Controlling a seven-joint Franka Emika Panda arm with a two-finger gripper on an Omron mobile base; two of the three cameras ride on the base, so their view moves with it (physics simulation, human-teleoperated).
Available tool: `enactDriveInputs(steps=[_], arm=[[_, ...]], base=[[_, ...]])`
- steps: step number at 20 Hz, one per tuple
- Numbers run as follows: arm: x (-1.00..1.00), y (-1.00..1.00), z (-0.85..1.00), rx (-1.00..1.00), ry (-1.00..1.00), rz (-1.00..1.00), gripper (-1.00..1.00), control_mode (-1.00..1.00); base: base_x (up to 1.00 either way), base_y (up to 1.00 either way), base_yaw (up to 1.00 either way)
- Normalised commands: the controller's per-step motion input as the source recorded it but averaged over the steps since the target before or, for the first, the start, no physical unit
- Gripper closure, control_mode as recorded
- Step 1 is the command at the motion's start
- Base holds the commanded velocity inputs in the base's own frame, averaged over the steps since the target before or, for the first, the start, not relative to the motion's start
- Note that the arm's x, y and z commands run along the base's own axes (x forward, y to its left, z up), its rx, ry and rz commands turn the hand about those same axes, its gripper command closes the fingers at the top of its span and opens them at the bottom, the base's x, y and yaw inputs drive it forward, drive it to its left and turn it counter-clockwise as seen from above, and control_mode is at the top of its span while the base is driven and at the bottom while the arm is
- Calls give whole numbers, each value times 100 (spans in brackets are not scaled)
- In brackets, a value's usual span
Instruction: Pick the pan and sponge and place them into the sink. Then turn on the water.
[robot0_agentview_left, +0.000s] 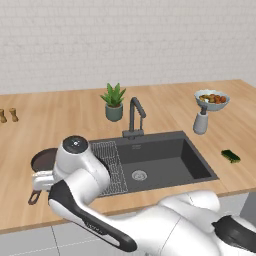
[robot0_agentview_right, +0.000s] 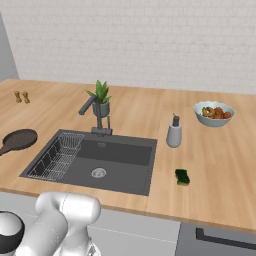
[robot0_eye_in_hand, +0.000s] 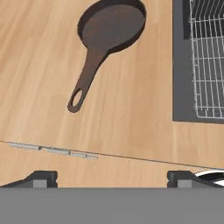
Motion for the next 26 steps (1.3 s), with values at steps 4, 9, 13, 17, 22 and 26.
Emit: enactDriveInputs(steps=[4,9,13,17,22,26], arm=[[18,18,-8,0,1,-6,-100,-100],[21,30,-6,0,1,-10,-100,-100],[28,13,-13,0,0,-4,-100,-100],[31,3,-14,0,0,-1,-100,-100],[36,6,-23,0,0,0,-100,-100],[18,28,-25,-2,0,-2,-100,-100]], base=[[0,0,0],[0,0,0],[0,0,0],[0,0,0],[0,0,0],[0,0,0]])
